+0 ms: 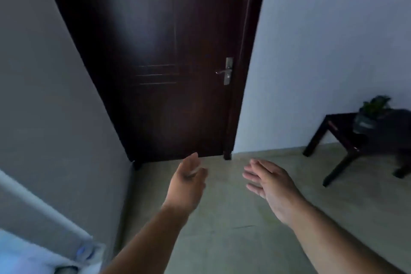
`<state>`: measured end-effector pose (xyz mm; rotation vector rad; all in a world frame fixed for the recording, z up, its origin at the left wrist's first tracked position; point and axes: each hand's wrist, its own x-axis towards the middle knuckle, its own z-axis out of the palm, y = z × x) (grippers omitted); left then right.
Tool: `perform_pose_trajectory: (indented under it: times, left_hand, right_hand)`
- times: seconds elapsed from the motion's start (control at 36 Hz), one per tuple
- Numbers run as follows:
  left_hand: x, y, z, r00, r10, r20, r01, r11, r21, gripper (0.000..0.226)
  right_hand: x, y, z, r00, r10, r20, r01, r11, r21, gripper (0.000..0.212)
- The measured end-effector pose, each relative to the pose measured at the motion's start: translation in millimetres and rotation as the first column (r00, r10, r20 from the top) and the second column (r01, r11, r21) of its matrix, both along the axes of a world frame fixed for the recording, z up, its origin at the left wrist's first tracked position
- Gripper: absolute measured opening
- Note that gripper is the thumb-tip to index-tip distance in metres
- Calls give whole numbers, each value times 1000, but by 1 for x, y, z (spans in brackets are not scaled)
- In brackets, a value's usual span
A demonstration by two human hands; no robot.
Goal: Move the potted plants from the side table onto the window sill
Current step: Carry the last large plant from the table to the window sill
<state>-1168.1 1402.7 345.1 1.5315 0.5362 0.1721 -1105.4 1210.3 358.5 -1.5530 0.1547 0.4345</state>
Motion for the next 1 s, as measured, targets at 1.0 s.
perform_pose_trajectory:
  times: [1.0]
  left_hand:
    - [262, -616, 11, 763, -646, 20, 646, 763, -5, 52]
  right_hand:
    - [99, -633, 7, 708, -705, 45, 702, 709, 61, 17]
